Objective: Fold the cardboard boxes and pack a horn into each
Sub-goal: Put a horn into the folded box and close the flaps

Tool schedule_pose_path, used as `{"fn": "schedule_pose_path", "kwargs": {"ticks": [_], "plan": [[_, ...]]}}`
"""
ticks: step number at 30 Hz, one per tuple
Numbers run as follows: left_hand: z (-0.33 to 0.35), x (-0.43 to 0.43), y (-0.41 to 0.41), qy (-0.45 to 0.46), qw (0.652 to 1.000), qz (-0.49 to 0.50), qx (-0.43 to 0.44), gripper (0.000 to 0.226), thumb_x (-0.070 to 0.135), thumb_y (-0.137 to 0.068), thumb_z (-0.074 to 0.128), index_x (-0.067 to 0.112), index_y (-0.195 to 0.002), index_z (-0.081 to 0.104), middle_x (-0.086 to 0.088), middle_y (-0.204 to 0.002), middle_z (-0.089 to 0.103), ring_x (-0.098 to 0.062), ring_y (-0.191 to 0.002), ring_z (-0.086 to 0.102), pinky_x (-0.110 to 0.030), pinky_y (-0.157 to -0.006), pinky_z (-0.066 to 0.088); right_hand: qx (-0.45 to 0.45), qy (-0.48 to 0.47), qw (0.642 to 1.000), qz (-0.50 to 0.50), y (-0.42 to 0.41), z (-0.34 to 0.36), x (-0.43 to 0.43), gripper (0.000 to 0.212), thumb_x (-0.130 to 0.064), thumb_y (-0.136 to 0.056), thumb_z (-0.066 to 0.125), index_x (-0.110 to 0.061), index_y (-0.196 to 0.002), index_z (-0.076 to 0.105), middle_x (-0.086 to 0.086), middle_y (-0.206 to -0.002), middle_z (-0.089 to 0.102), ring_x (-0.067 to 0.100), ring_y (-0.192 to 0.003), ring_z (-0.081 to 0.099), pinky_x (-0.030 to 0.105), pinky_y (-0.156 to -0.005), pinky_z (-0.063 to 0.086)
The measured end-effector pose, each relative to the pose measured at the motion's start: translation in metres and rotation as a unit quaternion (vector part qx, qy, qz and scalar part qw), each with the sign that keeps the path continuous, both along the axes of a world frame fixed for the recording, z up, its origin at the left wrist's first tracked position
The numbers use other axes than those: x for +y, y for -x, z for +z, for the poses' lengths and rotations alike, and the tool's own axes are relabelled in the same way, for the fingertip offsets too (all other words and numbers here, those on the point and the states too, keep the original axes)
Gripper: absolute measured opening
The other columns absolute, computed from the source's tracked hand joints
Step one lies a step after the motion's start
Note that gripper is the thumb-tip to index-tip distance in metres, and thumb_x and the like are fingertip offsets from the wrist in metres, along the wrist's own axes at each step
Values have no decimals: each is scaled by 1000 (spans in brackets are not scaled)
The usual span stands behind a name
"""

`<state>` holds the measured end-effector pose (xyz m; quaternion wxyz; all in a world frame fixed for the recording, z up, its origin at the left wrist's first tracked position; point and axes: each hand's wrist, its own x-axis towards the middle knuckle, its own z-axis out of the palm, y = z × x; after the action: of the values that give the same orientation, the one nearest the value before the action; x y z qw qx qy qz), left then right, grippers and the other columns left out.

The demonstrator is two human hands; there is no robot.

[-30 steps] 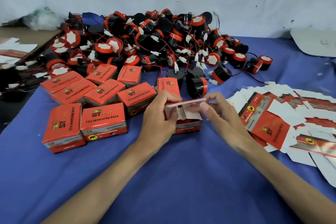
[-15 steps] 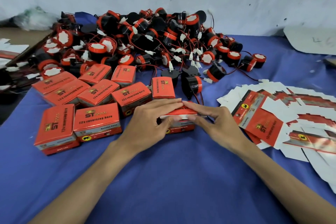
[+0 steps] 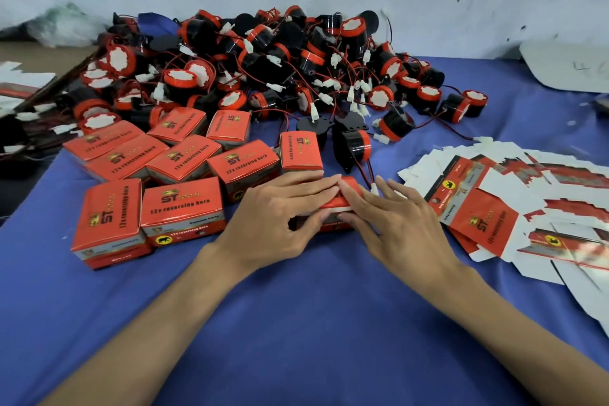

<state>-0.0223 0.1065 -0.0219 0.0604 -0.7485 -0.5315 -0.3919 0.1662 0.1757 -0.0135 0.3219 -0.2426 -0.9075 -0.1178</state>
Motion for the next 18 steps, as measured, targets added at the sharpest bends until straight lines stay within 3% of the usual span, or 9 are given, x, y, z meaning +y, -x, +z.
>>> {"fn": "schedule_pose_path", "kwargs": {"ticks": [5,6,8,10,11,12,14,16,18], "plan": [[-5,3,-2,52,996,-40,-61,34,24,-91,61,9,-122,64,6,-129,61,-11,-131,47,-39,-105,44,-13,-38,998,-49,2,9,-14,28,-9,-77,75,-4,-104,72,7,-74,72,35,-67,68,37,-58,56],[-6,3,-2,63,995,-45,-64,35,26,-92,60,10,-123,63,6,-130,59,-11,-133,45,-40,-106,43,-36,-20,996,-74,3,13,-17,27,-13,-75,78,-8,-102,73,6,-68,70,34,-61,66,34,-49,52],[-7,1,0,76,994,-51,-62,41,36,-93,57,11,-125,62,8,-133,57,-10,-136,41,-40,-108,41,-101,29,978,-180,-3,26,-15,29,-49,-81,68,-22,-91,71,4,-62,63,30,-52,61,21,-38,32],[-5,0,-2,72,996,-40,-42,49,45,-88,59,13,-125,62,9,-132,58,-9,-135,42,-39,-108,42,-128,38,949,-286,-16,42,2,63,-81,-72,39,-27,-87,69,6,-66,64,30,-61,63,21,-41,23],[-3,-1,-4,57,998,-26,-24,50,46,-86,63,13,-123,64,8,-130,60,-10,-133,45,-39,-105,44,-153,47,938,-307,-24,47,15,72,-83,-68,35,-27,-99,67,10,-79,67,32,-76,65,28,-48,34],[-2,-1,-6,31,999,-7,-2,46,42,-84,67,13,-121,67,6,-127,63,-13,-129,50,-39,-101,47,-198,73,923,-322,-32,49,29,77,-82,-69,38,-25,-117,60,13,-101,66,34,-96,61,36,-65,45],[0,-1,-9,-25,998,33,45,38,31,-82,72,11,-115,71,2,-118,68,-20,-116,61,-39,-91,53,-282,164,876,-354,-43,45,45,80,-73,-76,49,-20,-134,40,15,-127,49,34,-119,46,41,-92,40],[3,-3,-11,-60,990,86,97,37,30,-81,72,12,-114,71,-1,-109,71,-25,-98,66,-38,-80,55,-272,224,861,-366,-46,39,48,64,-64,-83,53,-16,-125,44,13,-128,47,34,-116,48,39,-83,41],[7,-5,-13,-55,974,161,150,44,32,-80,67,16,-122,66,-4,-97,67,-27,-86,61,-39,-75,52,-258,189,875,-364,-48,35,44,42,-54,-89,49,-18,-108,55,7,-116,55,29,-104,56,33,-69,37]]}}
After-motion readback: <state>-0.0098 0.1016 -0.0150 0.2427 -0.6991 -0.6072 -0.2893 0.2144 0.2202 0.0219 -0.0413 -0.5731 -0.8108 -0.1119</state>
